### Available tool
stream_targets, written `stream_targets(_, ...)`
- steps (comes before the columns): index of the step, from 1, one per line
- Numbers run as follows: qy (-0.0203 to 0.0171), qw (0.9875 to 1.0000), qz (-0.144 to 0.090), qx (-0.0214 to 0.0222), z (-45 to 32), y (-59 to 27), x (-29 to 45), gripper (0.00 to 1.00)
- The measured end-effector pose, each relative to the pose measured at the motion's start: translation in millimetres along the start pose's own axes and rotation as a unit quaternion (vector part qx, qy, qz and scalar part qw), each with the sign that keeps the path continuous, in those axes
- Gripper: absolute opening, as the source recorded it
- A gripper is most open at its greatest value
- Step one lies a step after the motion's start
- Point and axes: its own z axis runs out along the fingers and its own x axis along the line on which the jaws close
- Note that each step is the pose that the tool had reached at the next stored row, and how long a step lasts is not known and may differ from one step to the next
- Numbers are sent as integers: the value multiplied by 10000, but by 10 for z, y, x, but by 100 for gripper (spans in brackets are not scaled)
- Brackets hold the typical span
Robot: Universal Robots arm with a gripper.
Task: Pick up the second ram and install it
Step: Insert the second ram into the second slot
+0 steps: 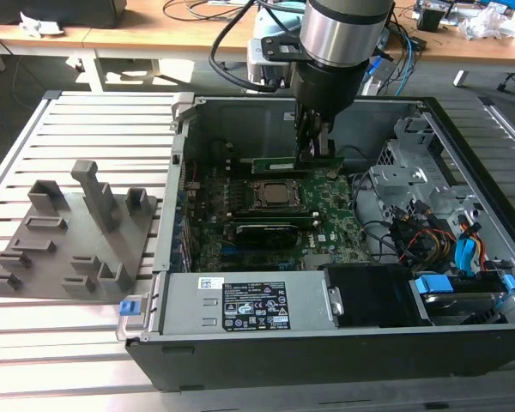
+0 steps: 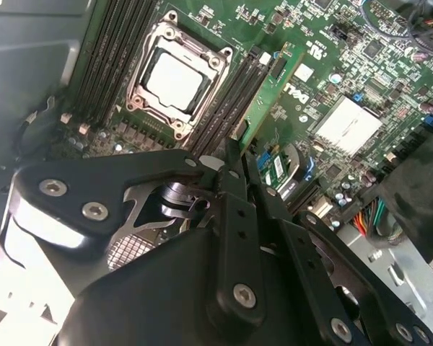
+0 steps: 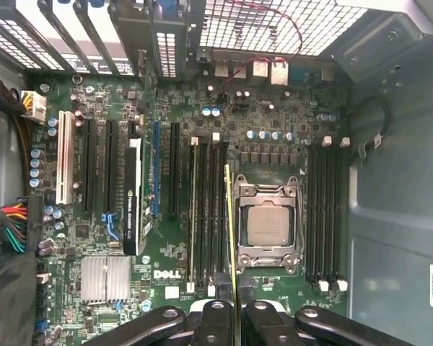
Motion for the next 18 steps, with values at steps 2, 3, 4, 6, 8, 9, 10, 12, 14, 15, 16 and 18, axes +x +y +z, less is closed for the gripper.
stream_targets(2,0,10000,0,0,20,0,2,14)
stream_targets(3,0,10000,0,0,28,-1,3,14)
stream_targets(4,0,10000,0,0,43,-1,5,14)
stream_targets(6,0,10000,0,0,69,-2,8,14)
stream_targets(8,0,10000,0,0,96,-3,11,14)
stream_targets(9,0,10000,0,0,104,-3,12,14)
stream_targets(10,0,10000,0,0,112,-3,13,14)
stream_targets(12,0,10000,0,0,160,-4,18,14)
stream_targets(14,0,10000,0,0,210,0,24,14)
stream_targets(15,0,10000,-1,0,231,1,26,14)
stream_targets(16,0,10000,0,0,251,2,29,14)
stream_targets(18,0,10000,0,0,288,2,33,14)
